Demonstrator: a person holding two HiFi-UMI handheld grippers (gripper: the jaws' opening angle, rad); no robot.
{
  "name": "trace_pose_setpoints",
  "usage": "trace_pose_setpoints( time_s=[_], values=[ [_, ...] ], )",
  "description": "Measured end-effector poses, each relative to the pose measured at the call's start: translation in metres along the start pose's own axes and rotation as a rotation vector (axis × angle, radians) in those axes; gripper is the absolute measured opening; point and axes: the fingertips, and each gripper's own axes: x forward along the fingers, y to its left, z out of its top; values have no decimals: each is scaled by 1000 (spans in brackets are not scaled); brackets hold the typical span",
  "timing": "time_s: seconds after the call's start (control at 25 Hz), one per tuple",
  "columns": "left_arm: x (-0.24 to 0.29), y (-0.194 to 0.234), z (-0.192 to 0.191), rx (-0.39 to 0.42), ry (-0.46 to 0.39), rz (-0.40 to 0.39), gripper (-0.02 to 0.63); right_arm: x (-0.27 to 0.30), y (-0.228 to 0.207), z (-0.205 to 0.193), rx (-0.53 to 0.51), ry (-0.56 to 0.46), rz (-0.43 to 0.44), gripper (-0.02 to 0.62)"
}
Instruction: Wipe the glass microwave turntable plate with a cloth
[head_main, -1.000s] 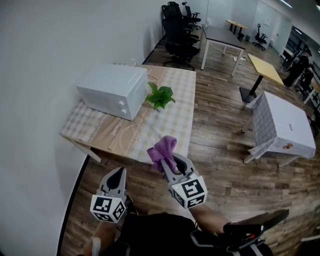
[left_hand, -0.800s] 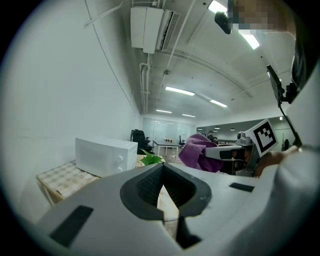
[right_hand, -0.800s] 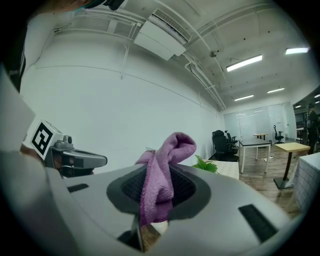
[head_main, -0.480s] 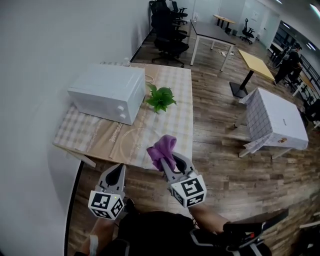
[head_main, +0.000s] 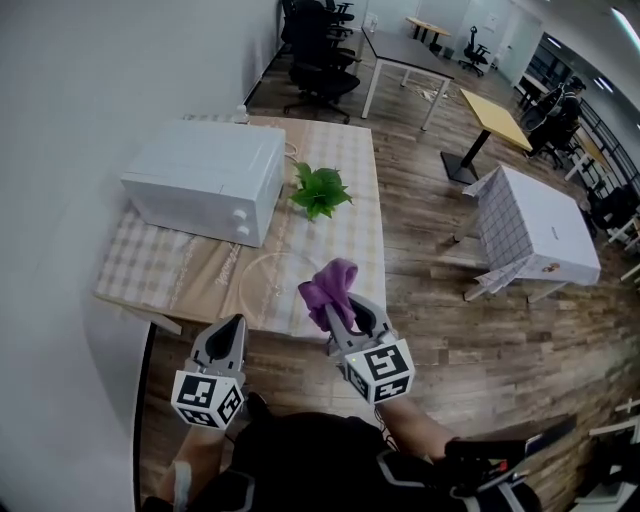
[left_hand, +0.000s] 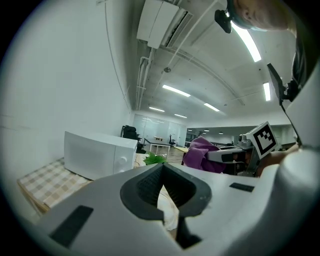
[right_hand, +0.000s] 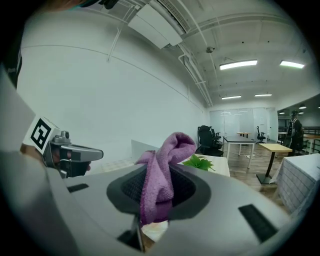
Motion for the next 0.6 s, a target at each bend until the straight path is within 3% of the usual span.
trace_pose_setpoints(
  time_s=[0.6],
  values=[
    [2, 48, 2, 14, 19, -138, 3, 37, 29, -3, 31, 15, -125, 94]
  ],
)
